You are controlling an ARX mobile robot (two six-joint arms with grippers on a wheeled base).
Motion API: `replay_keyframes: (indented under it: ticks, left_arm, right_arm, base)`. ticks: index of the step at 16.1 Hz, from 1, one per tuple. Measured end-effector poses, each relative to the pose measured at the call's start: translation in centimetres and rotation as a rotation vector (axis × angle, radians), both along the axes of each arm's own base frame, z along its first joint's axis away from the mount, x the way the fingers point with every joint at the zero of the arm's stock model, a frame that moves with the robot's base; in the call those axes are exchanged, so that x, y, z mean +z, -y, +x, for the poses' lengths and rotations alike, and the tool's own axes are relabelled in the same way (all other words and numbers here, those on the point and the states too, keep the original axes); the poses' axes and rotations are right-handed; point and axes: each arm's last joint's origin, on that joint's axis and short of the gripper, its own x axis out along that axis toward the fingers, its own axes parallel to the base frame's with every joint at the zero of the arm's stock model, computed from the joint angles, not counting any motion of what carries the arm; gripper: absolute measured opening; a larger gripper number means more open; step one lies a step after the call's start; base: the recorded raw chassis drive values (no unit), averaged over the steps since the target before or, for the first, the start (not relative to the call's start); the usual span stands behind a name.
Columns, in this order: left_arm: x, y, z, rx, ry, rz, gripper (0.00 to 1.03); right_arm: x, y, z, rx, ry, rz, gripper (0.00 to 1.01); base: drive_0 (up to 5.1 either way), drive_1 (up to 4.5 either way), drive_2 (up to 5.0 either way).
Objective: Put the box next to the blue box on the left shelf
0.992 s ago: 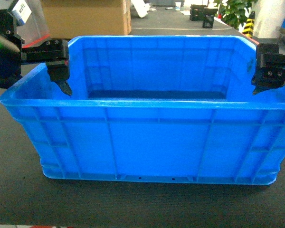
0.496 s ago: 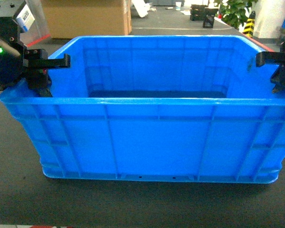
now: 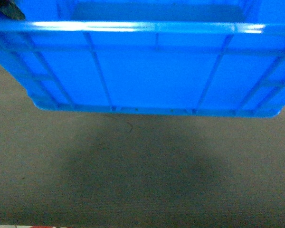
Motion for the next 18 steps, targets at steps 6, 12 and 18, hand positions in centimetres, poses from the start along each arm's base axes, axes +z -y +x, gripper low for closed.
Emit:
replay_keyframes:
  ticks: [6, 12, 18]
  left_arm:
    - [-0.5, 0.4, -1.9, -0.058, 0.02, 0.015, 0.1]
    - [-0.3, 0.4, -1.9, -0.058, 0.037, 0.011, 0.1]
    - [-0.3, 0.4, -1.9, -0.059, 0.038, 0.011, 0.1]
  right_arm:
    - [-1.5, 0.3, -1.6, -0.031, 0.046, -0.047, 0.09]
    - [-1.2, 0.3, -1.7, -0.031, 0.063, -0.05, 0.09]
    - [-1.2, 0.3, -1.7, -0.031, 0.064, -0.052, 0.09]
  base:
    - [0.0, 0.0, 0.0]
    - [0.0, 0.0, 0.0]
    - [-1.7, -1.74, -1.7]
